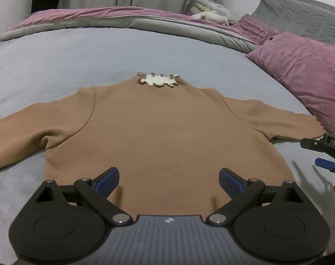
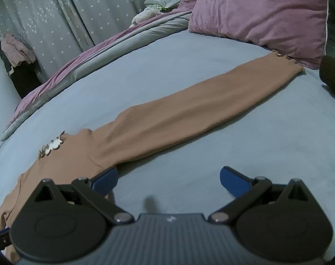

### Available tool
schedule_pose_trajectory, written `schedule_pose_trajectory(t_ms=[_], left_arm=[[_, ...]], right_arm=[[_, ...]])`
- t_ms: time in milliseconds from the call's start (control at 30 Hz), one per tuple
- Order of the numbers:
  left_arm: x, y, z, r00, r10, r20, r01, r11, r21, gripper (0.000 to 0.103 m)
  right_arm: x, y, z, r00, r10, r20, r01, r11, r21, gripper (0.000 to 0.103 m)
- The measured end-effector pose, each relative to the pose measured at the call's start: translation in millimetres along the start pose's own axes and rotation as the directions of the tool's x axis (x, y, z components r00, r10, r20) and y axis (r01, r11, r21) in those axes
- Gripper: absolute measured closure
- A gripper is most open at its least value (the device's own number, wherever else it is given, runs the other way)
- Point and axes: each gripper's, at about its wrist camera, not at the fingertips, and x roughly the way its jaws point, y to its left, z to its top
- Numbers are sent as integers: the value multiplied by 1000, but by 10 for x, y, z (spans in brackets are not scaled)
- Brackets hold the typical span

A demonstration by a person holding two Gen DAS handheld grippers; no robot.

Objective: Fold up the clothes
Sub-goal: 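Position the open right gripper over the sleeve cuff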

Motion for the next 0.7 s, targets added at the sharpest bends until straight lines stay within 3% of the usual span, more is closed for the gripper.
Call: schedule_pose_trajectory(t_ms=[533,700], left_arm=[[-36,132,32,1000,9,0,-9,999,-35,6],[-38,130,34,1000,6,-2,-6,999,-34,6]], right_arm=[[15,-41,-7,1000,-25,15,25,1000,5,0],[9,-170,26,999,-35,30,33,998,62,0]])
